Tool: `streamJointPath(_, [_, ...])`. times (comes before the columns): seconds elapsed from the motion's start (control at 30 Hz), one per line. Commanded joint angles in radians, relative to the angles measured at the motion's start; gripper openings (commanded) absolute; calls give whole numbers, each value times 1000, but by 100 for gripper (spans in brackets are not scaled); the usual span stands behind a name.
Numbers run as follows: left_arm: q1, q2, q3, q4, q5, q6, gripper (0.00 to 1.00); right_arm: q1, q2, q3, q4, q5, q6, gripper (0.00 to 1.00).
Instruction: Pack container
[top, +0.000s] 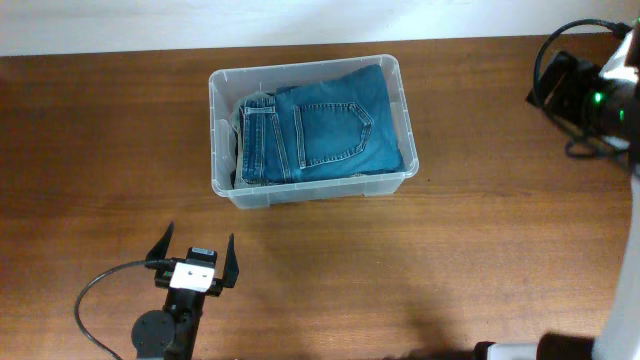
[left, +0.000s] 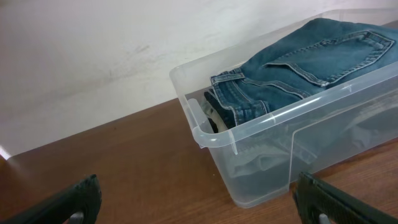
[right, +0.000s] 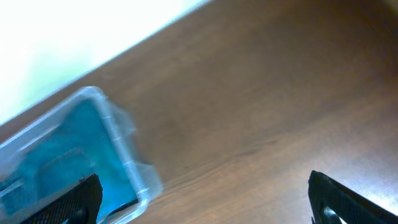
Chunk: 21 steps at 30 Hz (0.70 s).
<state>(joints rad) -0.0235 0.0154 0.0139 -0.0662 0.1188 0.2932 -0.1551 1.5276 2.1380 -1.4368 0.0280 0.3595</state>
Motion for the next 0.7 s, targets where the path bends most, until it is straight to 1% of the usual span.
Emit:
streamJointPath(0.0, [7,-10,-5,-3,-11,12,99,51,-89,3,0,3,1,98])
streamJointPath(0.13, [7,-10,-5,-3,-11,11,99,48,-235,-86,-11,10,-7,98])
streamJointPath(0.23, [7,-10,-5,-3,-11,12,99,48,-360,-224,21,37,-6,98])
streamJointPath(0.37, [7,-10,-5,-3,-11,11,99,51,-535,-452,178,35,-7,98])
streamJointPath(0.4, [7,-10,-5,-3,-11,12,99,51,-592,-530,234,36,-8,99])
streamJointPath(0.43, [7,-10,-5,-3,-11,12,99,51,-678,-647,316,36,-16,99])
streamJointPath(0.5, [7,-10,-5,-3,-11,12,99,51,-783,-796,412,32,-38,98])
streamJointPath(0.53, [7,-10,-5,-3,-11,11,99,51,-879,-937,497,32,-41,98])
streamJointPath(0.67, [7,-10,-5,-3,-11,11,99,51,-1047,-1191,651,12,-41,99])
